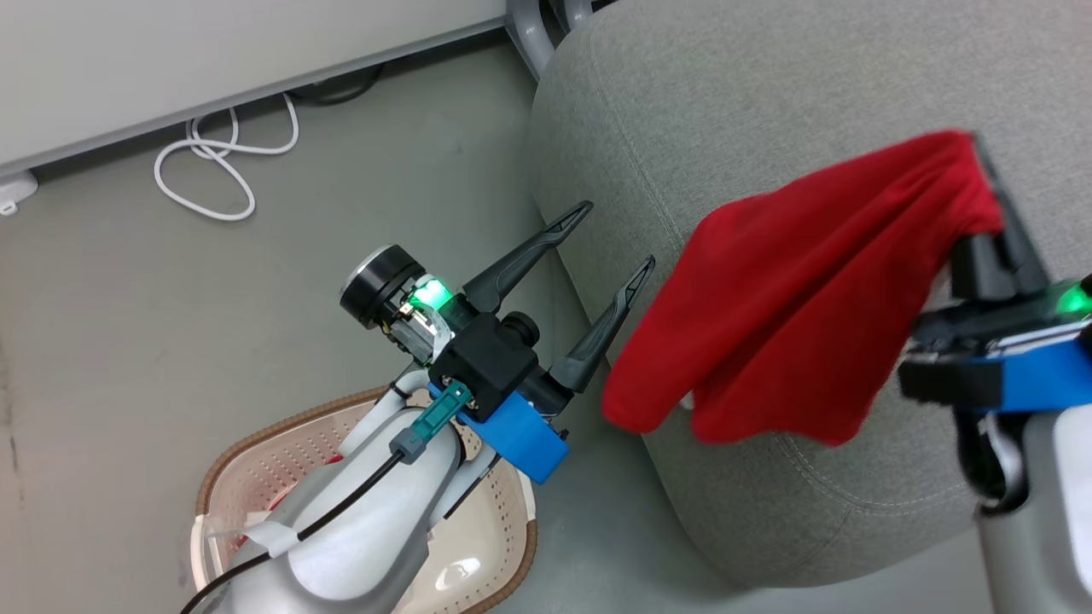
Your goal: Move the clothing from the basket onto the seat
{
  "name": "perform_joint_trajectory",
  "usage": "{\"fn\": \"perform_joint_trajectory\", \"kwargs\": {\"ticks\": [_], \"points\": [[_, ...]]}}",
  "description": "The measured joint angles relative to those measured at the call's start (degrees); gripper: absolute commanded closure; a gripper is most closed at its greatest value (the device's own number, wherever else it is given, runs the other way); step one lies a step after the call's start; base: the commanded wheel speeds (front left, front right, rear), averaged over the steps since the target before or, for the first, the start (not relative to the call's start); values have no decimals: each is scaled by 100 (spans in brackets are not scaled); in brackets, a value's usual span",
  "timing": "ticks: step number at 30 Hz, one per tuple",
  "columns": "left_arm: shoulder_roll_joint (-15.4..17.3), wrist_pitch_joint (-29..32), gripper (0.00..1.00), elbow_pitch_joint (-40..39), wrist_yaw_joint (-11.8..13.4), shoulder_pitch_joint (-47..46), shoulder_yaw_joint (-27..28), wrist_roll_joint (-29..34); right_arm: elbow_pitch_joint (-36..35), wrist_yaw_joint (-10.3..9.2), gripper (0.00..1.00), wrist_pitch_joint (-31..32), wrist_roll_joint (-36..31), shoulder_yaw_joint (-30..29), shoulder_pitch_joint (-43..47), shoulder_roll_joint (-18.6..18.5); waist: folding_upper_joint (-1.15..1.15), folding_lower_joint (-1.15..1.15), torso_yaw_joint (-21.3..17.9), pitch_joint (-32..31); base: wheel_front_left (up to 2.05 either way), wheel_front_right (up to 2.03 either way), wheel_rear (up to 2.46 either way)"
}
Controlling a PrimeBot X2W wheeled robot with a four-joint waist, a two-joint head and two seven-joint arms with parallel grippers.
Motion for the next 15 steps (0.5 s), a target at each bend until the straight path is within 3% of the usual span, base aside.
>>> {"fn": "perform_joint_trajectory", "kwargs": {"ticks": [9,15], "points": [[51,65,0,-70,0,-278,-65,62,-289,0,100,-1,-37,-922,-1408,-343,0,1,97,568,0,0,0],[101,144,0,-155,-1,-532,-162,135,-310,0,100,-1,-73,-1667,-2465,-825,0,0,215,1083,0,0,0]]}}
